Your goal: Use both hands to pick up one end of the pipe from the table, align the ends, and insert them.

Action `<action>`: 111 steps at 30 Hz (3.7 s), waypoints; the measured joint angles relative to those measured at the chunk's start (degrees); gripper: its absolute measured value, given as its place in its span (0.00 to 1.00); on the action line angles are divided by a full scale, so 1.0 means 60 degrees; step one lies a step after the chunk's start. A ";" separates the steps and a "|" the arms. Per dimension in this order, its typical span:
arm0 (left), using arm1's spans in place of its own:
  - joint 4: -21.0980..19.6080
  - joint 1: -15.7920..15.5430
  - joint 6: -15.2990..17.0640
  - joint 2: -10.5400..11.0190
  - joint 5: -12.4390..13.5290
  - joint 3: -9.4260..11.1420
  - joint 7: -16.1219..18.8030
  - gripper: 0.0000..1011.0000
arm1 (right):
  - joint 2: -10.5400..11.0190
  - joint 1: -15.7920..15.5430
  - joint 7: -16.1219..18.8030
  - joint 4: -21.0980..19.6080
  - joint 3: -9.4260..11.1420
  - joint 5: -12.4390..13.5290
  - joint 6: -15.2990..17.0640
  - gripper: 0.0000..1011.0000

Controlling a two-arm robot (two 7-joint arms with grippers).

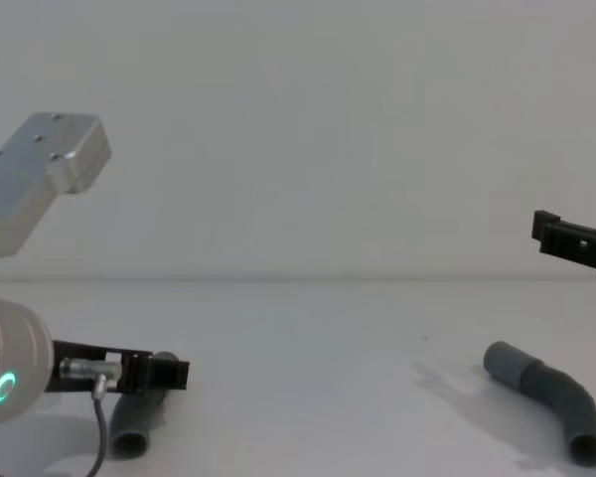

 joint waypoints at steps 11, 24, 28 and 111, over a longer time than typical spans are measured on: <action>0.0228 -0.0271 0.0090 0.0199 0.0129 0.0125 -0.0313 0.99 | 0.0000 0.0000 0.0000 0.0000 0.0000 0.0000 0.0000 0.99; 0.0562 -0.0540 0.0083 0.0266 0.0230 0.0250 -0.0615 0.99 | 0.0000 0.0000 0.0000 0.0000 0.0000 0.0000 0.0000 0.99; 0.0638 -0.0561 0.0076 0.0249 0.0236 0.0252 -0.0671 0.99 | 0.0000 0.0000 0.0000 0.0000 0.0000 0.0000 0.0000 0.99; 0.0990 -0.0583 -0.0035 0.0015 0.0297 0.0122 -0.0865 0.33 | 0.0464 0.0049 0.0751 -0.0258 0.0148 0.0411 0.0812 0.99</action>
